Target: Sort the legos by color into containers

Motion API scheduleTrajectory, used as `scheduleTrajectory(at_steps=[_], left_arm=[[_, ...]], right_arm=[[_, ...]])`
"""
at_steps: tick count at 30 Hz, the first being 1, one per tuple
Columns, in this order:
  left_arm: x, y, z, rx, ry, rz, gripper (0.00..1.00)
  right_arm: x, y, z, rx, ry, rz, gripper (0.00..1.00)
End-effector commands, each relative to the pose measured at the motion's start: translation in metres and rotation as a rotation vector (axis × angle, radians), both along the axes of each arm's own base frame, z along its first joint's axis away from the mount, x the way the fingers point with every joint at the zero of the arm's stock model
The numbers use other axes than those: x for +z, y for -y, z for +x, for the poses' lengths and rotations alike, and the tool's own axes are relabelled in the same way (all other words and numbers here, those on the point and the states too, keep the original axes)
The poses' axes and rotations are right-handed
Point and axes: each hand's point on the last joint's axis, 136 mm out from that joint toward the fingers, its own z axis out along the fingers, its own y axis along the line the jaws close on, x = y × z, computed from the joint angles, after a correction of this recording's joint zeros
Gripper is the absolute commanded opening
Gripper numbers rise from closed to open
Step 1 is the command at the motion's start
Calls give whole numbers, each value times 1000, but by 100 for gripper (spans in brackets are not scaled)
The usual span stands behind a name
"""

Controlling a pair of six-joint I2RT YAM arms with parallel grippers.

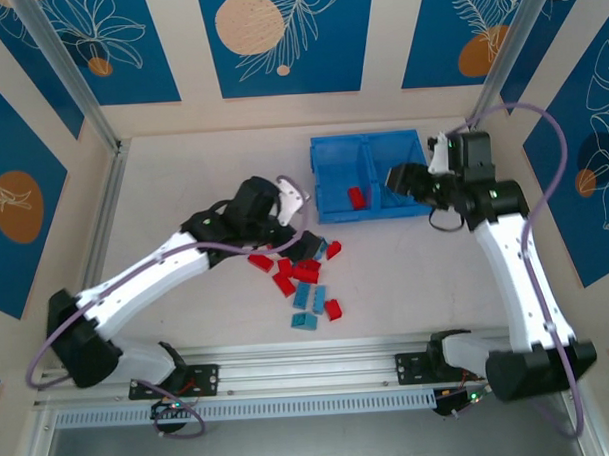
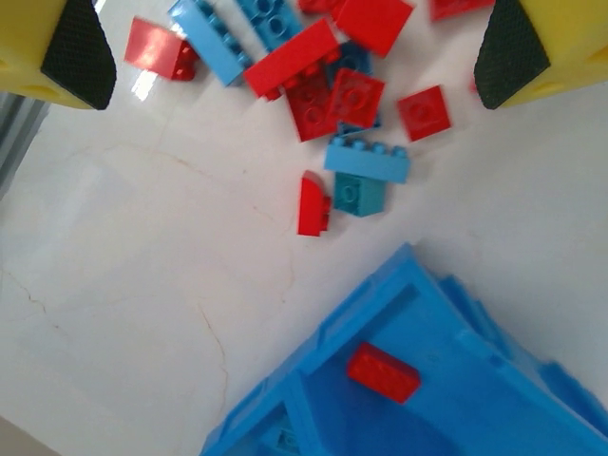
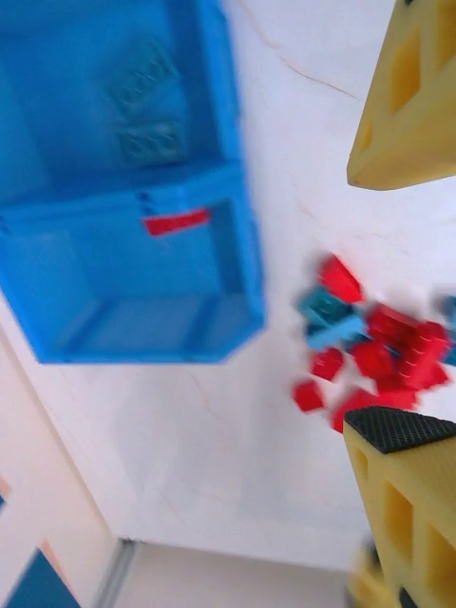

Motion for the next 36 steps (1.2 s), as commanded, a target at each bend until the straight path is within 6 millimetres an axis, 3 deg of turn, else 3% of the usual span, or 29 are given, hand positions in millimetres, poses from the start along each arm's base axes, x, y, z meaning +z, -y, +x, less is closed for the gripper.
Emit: scheduleTrajectory(at_steps=[1,5,10,17,27,36], left_arm=[[-26,28,3,38,-143,-7,99],[-72,45,22,103,-240,87,90],[-111,60,36,144,-302,164,78],[-139,81,40,100,-226,280,59],[-189,81,52,90,-195,402,58],[-209,89,38,35,-226,405,36]], right_arm=[[-30,-12,-57,12,-210,114,68],[-37,-14,-99,-29,-272,181,70],[-44,-16,-119,-57,-277,238,72],[-51,-15,-120,-64,-295,232,72],[-61,-15,-124,-66,-320,218,73],[-68,-14,-127,-76,-327,213,73]])
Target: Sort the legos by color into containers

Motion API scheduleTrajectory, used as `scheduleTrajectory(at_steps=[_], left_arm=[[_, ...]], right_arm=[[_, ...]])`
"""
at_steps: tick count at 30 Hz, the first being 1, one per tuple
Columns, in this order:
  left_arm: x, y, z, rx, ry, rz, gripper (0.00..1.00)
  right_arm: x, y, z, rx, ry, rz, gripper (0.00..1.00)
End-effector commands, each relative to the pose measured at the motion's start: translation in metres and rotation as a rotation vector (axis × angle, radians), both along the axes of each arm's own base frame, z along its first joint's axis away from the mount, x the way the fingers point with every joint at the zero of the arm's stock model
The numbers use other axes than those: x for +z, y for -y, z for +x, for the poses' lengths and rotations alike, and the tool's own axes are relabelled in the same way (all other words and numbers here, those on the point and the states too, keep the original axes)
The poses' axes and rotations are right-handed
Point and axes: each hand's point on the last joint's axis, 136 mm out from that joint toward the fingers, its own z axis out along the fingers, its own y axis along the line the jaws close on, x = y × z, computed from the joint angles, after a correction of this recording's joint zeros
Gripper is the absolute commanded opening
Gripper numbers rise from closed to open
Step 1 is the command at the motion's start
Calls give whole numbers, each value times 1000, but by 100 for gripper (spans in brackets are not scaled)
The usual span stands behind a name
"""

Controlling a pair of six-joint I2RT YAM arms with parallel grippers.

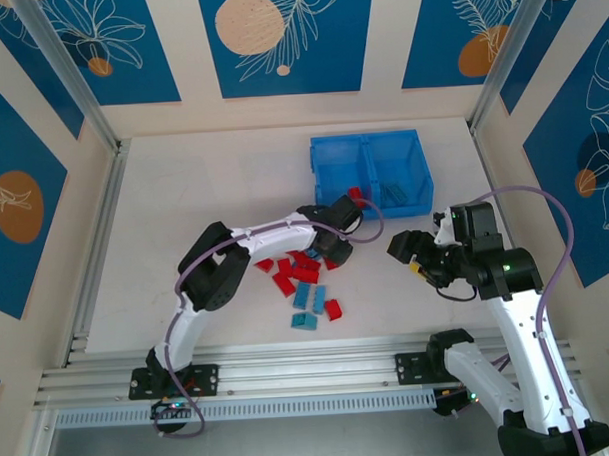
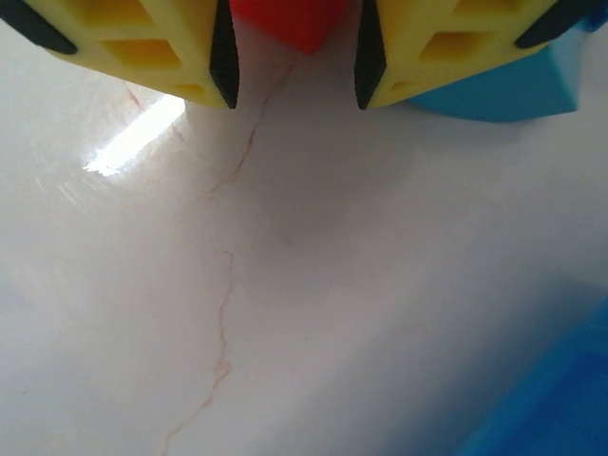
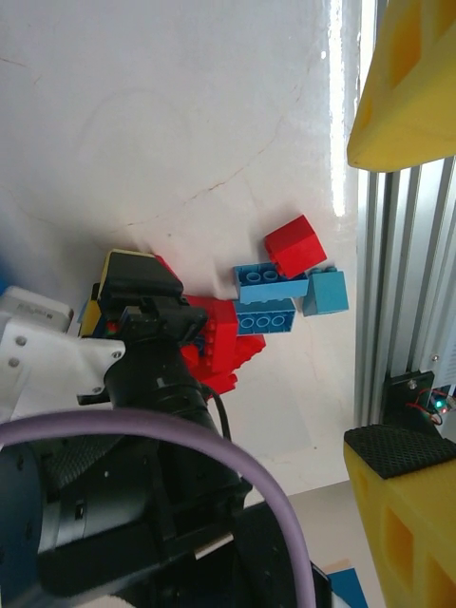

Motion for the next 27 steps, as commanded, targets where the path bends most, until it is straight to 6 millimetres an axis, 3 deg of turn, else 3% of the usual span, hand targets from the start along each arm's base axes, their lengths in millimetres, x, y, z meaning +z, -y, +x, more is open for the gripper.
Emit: scheduleTrajectory(at_steps=[1,4,6,11,13,18,27], left_arm=[[-10,5,-8,-23,-25,6,35],[-6,4,-11,-19,-29,4,39],[2,2,-13,-21,-11,-3,46],[29,-8,-22,-14,33,-33,52],[31,-15,-27,-9,34,-22,61],[14,-24,-35,-33,3,25,65],[-14,-21,-38,-64,-36,57,73]], right_arm=[[-2,0,-6,-4,-16,5,73],[1,-1,-6,-2,-9,8,73],[2,-1,-5,-3,-5,6,73],[-1,-2,-6,-1,-13,9,73],[-2,-2,-6,1,-15,9,73],[-3,-3,-5,1,-18,12,73],[0,-3,-9,4,-23,9,73]])
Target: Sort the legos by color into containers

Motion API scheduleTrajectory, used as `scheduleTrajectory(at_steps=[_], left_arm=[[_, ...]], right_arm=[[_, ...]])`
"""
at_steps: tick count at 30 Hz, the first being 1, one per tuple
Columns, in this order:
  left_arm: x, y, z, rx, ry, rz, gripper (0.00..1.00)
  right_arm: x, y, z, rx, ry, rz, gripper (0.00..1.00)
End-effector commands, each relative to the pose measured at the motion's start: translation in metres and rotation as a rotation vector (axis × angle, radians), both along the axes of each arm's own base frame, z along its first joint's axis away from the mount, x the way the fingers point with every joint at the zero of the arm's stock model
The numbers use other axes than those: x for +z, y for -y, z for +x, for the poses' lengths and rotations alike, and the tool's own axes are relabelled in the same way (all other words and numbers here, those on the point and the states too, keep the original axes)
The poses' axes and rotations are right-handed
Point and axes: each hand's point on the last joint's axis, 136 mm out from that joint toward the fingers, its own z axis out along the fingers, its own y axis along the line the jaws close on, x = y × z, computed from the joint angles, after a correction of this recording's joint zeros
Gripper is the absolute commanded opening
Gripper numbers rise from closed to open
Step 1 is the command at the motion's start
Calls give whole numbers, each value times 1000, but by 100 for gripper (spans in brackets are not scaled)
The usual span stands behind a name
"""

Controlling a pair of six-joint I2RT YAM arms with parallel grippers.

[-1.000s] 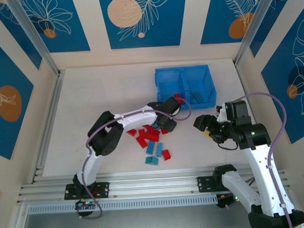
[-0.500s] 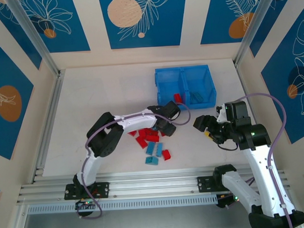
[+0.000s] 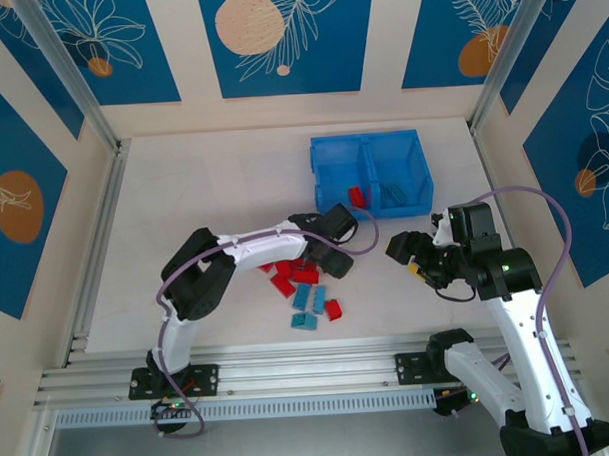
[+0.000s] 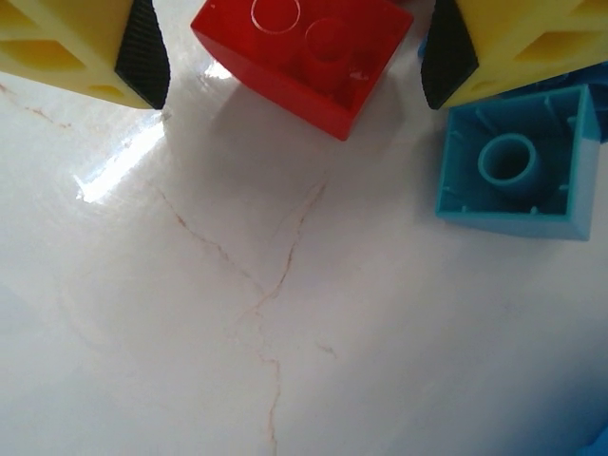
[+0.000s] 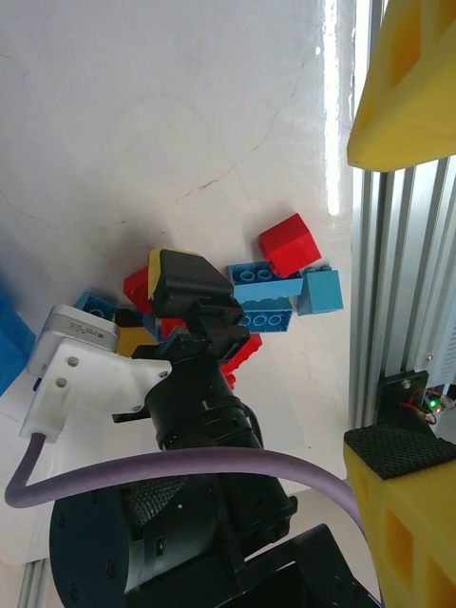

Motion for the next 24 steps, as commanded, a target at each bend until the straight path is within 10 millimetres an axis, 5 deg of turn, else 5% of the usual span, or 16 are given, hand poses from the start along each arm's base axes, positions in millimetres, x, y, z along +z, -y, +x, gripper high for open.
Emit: scheduleTrajectory(at_steps=[1,10,16,24], left_arm=[[-31,-7,-10,-29,-53,72,72],[-49,-35,-23,-89,-61,190,63],[-53,-42,-31,-111,-73,209,48],[-14,-24,-28,-67,-39,61,39]], right_arm=[[2,0,-7,-3,-13,5,74],[5,-2,-7,-1,-8,5,74],[4,-3,-6,-1,-10,7,74],[3,-5,-10,0,-29,20,74]])
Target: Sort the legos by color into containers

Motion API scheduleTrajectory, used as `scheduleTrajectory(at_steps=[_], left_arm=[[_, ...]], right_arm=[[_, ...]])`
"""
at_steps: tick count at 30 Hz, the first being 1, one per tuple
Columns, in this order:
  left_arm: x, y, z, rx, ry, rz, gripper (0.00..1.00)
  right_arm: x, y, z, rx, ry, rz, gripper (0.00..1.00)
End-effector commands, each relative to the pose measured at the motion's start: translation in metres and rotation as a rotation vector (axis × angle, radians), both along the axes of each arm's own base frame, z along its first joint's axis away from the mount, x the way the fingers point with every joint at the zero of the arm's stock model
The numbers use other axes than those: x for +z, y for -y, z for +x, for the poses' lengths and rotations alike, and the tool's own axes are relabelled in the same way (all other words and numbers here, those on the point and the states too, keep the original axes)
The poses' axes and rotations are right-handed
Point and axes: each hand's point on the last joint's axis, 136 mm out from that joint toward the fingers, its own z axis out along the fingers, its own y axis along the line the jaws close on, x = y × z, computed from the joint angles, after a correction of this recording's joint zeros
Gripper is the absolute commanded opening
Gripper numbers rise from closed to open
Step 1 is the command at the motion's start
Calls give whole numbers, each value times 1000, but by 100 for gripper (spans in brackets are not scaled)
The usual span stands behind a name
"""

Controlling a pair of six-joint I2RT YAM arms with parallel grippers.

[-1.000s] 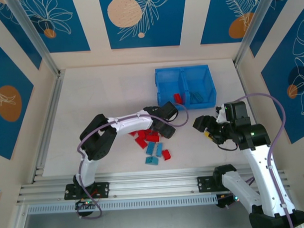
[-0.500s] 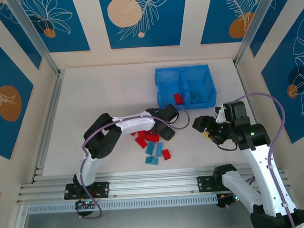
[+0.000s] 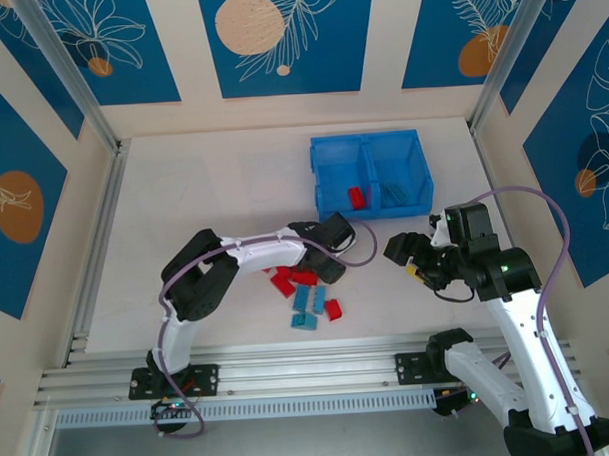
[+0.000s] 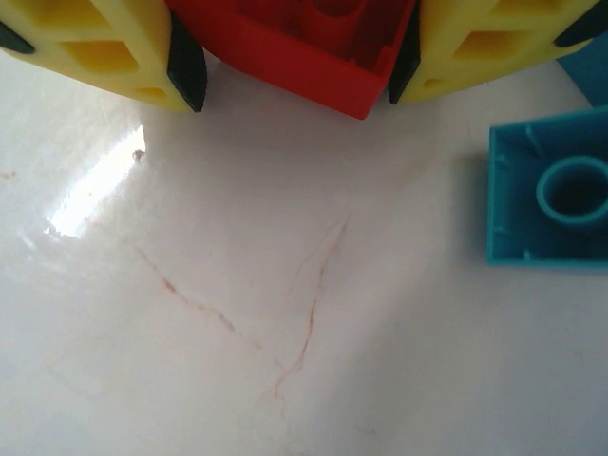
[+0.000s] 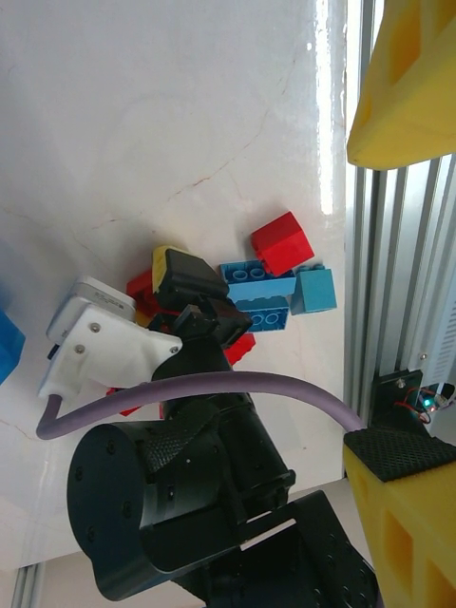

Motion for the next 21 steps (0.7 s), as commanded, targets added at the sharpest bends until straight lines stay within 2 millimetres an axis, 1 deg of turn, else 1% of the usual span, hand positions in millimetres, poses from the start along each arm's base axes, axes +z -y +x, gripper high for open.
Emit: scheduleTrajectory(at_steps=[1,3,7,9,11,13,17,21], left_arm=[[16,-8,-12,24,-27,-12,37],[38,-4,-4,40,22,-60,36],[92,9,16,53,139,-158,36],[119,18,29,55,195,-206,36],[142,25,49,69,263,-239,36],[155,31,72,91,315,-245,36],[167,43,120,121,382,-249,36],[161,55,165,146,419,-267,36]], right_arm=[[5,-1,-7,-7,-10,18,74],[6,0,-7,-15,-2,17,74],[9,2,-7,-26,12,14,74],[10,2,-6,-28,17,12,74],[11,2,-6,-30,21,15,74],[13,1,-6,-31,24,20,74],[15,2,-8,-35,35,21,74],[19,3,-8,-40,50,26,74]])
